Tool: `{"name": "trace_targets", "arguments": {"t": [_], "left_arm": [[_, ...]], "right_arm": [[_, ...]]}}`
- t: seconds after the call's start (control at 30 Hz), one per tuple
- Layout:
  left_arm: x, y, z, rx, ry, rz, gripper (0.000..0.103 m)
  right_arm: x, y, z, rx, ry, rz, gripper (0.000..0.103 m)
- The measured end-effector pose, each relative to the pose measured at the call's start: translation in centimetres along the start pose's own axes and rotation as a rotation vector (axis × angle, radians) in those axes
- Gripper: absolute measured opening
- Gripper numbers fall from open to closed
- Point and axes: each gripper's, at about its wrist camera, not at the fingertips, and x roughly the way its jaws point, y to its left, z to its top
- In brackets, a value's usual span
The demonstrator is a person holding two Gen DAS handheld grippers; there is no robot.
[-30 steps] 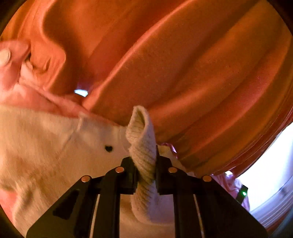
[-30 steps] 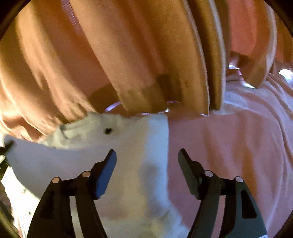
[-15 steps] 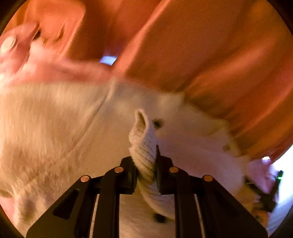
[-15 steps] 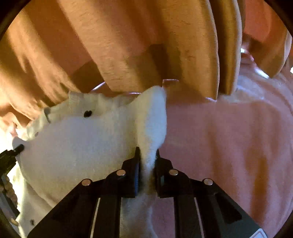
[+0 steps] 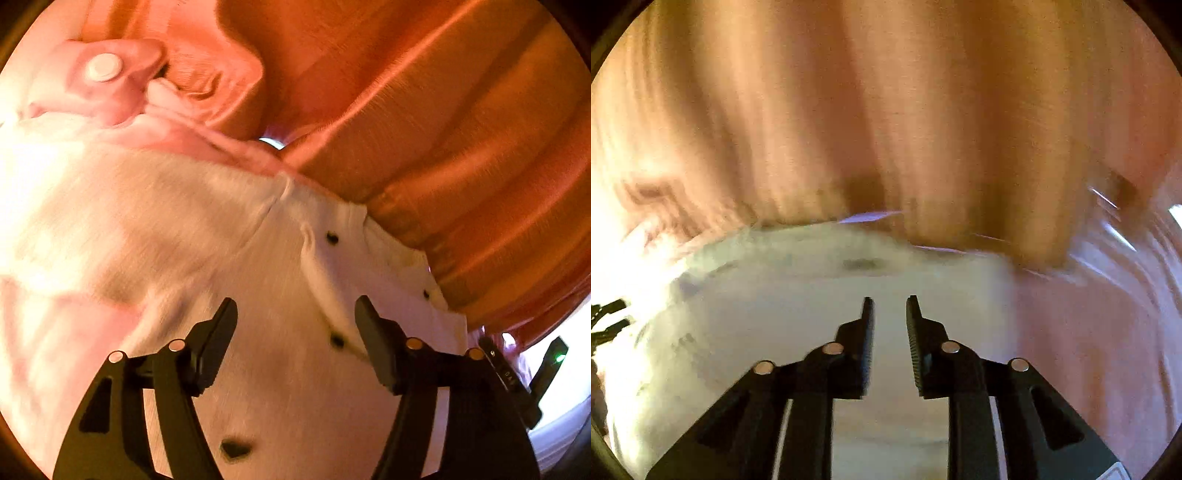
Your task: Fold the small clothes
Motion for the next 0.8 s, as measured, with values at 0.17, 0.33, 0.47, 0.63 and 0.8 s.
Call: {"name": "trace_targets", "arguments": {"t": [0.17,0.33,0.47,0.63,0.8], "left_arm": [[-1.9,0.8,-2.4,-0.021,-0.034,0.010,0.064],[-1.7,1.3,-3.2,0.044,-0.041,0.088,0.064],[-2.2,0.9,-3.0,0.083,-0.063,0.127,0.064],[-2.4,1.3,-2.8,0.030,-0.069,0.081,0.073],[-2.9,2.0,-2.7,-0.010,-0.081,0.085,0.074]], "right_arm": [[5.8,14.1,0.2,-0.285,0.140,0.175,0.023],[11.8,15.8,1.5,-0.247,0.210,0.120,0.021],[10.4,11.1,4.2,0.057,0.165,0.298,0.010],[11.5,11.6,3.9,0.086,0.264,0.413,0.014],[10.8,12.5,3.6,0.077,0.235,0.398,0.015]]}}
